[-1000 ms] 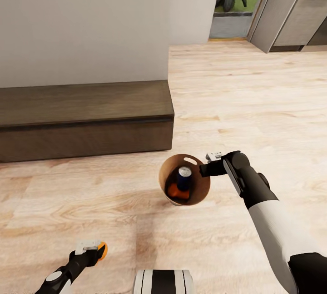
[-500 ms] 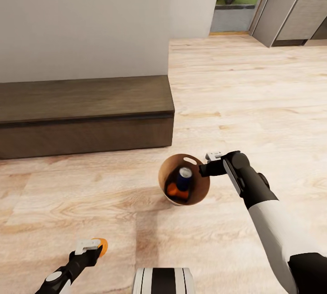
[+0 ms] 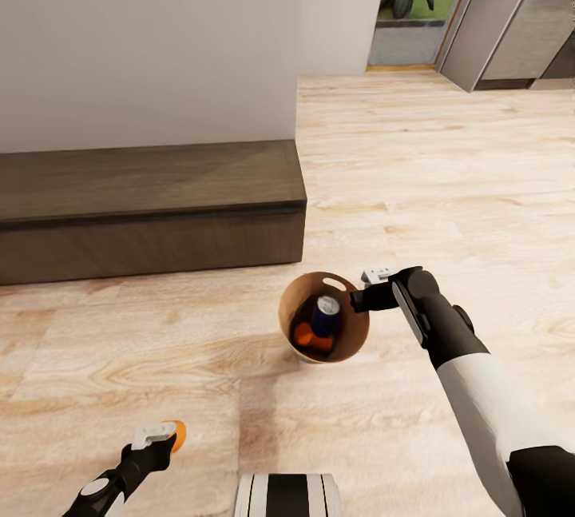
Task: Put the three can of soda from the living room inside the tash can in the kitchen.
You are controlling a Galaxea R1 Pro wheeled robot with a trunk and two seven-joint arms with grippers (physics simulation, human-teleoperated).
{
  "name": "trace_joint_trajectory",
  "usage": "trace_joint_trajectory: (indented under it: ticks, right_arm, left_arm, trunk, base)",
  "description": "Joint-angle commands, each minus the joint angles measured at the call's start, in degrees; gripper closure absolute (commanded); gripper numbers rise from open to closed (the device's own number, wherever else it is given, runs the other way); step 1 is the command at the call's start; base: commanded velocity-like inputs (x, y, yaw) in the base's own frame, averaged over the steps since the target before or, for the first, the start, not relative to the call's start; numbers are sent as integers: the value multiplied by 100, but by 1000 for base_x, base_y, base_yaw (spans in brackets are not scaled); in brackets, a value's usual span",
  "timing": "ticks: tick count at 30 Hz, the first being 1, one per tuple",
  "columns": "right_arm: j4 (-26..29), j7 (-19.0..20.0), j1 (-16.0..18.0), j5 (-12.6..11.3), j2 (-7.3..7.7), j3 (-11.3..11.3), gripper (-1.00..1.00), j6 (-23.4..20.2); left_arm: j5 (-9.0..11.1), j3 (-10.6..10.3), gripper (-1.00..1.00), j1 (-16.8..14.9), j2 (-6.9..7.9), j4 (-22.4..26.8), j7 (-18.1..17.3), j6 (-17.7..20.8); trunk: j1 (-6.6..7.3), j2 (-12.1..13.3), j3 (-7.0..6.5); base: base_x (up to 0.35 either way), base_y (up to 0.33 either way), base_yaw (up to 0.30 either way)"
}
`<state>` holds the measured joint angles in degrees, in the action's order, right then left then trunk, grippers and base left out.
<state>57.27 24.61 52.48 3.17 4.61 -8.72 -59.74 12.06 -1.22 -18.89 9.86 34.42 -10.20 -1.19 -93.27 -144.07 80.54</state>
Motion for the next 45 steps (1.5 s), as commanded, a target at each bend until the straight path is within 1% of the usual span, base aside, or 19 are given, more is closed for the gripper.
trace_joint_trajectory:
  ticks: [1,14,17,18,20,24,26,27,29,32,35,36,38,39,40,41,43,44,45]
  right_arm:
    - [1,43,0,-143,0,2,100,-27]
    - [-5,43,-82,-142,-7,-1,100,-27]
    - [-8,43,-109,-141,-11,-5,100,-27]
    - [-17,43,-119,-141,-12,-12,100,-27]
    - [-22,43,-121,-141,-14,-17,100,-27]
    - [-50,43,-144,-141,-24,-35,100,-27]
    - [-76,43,-158,-141,-33,-50,100,-27]
    - [-81,43,-160,-141,-34,-52,100,-27]
    - [-98,43,-165,-141,-35,-56,100,-27]
    - [-167,43,-167,-146,-37,-58,100,-27]
    - [-429,48,-164,-149,-38,-69,100,-27]
    - [-493,49,-163,-149,-40,-73,100,-27]
    - [-811,51,-156,-145,-45,-94,100,-27]
    - [-887,51,-153,-144,-45,-110,100,-27]
    - [-1050,52,-147,-145,-48,-160,100,-27]
    - [-1120,52,-144,-146,-50,-184,100,-27]
    - [-1451,52,-129,-145,-66,-257,100,-27]
    - [-1543,52,-123,-144,-73,-269,100,-27]
    - [-1717,52,-112,-145,-91,-285,100,-27]
  left_arm:
    - [-9,-1,100,0,-1,-2,0,4]
    - [-11,-1,100,0,-2,10,-13,29]
    - [0,-1,100,-4,1,54,-186,92]
    - [16,10,100,-44,31,438,-616,724]
    - [19,19,100,-60,48,744,-776,1114]
    - [26,44,100,-167,118,1869,-1150,2344]
    - [33,54,100,-471,242,2431,-1424,3260]
    - [35,55,100,-579,274,2526,-1505,3486]
    - [34,58,100,-1137,399,2750,-1774,4334]
    - [19,60,100,-1867,501,2813,-1923,5057]
    - [-12,37,100,-2816,559,2814,-2025,5815]
    - [-16,30,100,-2993,564,2800,-2038,5917]
    - [-23,2,100,-3670,573,2541,-2180,6119]
    - [-24,-5,100,-3825,574,2440,-2252,6119]
    - [-31,-71,100,-4139,575,2181,-2486,6119]
    - [-34,-113,100,-4270,576,2066,-2603,6119]
    - [-41,-540,100,-4676,558,1653,-3172,6119]
    - [-42,-694,100,-4759,550,1566,-3323,6119]
    - [-44,-1012,100,-4893,535,1431,-3597,6119]
  trunk:
    - [3,1,-23]
    - [36,19,-311]
    - [44,23,-378]
    - [46,24,-400]
    - [52,27,-444]
    - [62,32,-533]
    - [67,35,-577]
    - [70,36,-599]
    - [75,39,-643]
    - [83,43,-710]
    - [90,47,-776]
    - [93,48,-799]
    - [98,51,-843]
    - [101,52,-865]
    - [103,54,-887]
    - [106,55,-909]
    - [111,58,-954]
    - [113,59,-976]
    - [116,60,-998]
  base:
    - [0,0,0]
    - [0,0,0]
    - [0,0,0]
    - [0,0,0]
    - [0,0,0]
    - [0,0,0]
    - [0,0,0]
    - [0,0,0]
    - [0,0,0]
    - [0,0,0]
    - [0,0,0]
    - [0,0,0]
    - [0,0,0]
    - [0,0,0]
    - [0,0,0]
    - [0,0,0]
    - [0,0,0]
    - [0,0,0]
    - [0,0,0]
